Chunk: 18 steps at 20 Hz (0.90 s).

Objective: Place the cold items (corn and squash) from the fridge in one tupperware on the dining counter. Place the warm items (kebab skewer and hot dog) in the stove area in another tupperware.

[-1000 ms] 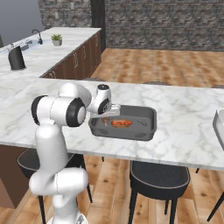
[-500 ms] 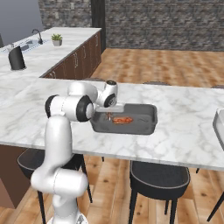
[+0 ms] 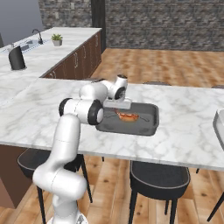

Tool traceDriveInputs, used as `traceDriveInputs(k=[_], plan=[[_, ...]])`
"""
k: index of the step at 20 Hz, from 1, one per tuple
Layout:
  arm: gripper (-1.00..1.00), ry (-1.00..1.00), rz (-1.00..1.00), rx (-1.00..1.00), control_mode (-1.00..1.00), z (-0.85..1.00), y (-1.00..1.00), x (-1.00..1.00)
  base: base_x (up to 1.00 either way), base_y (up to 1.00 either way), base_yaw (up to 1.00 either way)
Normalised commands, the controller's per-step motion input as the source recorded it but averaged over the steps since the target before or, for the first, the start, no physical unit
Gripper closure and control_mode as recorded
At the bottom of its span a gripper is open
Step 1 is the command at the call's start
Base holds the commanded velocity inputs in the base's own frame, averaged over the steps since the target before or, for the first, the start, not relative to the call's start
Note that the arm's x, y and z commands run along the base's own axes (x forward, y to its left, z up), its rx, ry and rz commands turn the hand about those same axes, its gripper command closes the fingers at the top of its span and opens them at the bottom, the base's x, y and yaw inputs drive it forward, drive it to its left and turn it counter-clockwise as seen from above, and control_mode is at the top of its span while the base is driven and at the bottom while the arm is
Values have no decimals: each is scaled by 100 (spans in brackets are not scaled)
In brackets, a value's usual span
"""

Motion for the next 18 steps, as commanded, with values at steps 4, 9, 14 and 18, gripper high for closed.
traceDriveInputs(k=[4,9,14,18], plan=[[-100,-10,2,24,-100,-2,-84,-75,0,0,0],[-100,-32,-1,41,-100,-4,-73,-95,0,0,0],[-100,-49,-1,52,-100,62,-45,-100,0,0,0],[-100,-51,1,45,-100,90,-48,-100,0,0,0]])
